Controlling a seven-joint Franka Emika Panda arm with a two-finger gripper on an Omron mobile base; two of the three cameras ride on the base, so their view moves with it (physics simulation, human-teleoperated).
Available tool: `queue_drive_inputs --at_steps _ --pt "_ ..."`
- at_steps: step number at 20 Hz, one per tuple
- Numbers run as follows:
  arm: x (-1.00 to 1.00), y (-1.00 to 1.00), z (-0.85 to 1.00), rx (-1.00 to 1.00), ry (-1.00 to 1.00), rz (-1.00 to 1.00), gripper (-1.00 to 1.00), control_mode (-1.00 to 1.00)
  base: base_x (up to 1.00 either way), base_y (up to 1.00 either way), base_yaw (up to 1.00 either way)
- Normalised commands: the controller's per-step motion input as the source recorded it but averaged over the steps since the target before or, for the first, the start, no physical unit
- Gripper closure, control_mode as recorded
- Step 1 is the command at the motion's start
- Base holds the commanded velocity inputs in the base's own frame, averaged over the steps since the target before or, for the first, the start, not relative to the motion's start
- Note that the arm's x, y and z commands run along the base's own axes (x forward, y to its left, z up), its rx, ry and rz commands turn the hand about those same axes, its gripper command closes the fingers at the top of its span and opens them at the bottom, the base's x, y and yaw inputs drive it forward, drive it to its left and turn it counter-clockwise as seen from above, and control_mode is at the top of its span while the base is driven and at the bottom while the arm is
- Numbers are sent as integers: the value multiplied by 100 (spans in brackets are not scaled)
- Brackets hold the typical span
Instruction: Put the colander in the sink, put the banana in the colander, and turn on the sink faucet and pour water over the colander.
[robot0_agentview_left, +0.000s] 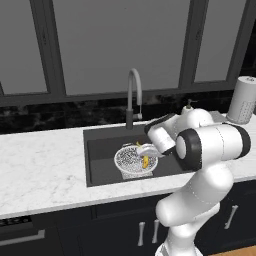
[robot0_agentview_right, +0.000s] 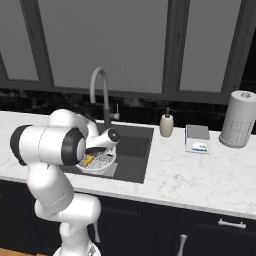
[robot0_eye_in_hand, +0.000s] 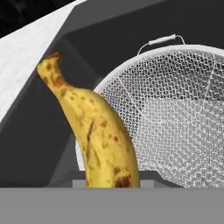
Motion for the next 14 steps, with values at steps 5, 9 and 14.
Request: queue_drive_inputs --at_steps 5,9,14 --pt "7 4 -28 -12 -3 -5 100 -100 0 0 0" --pt "4 0 -21 -8 -4 -4 100 -100 0 0 0" --pt "9 0 -12 -3 -5 -1 100 -100 0 0 0"
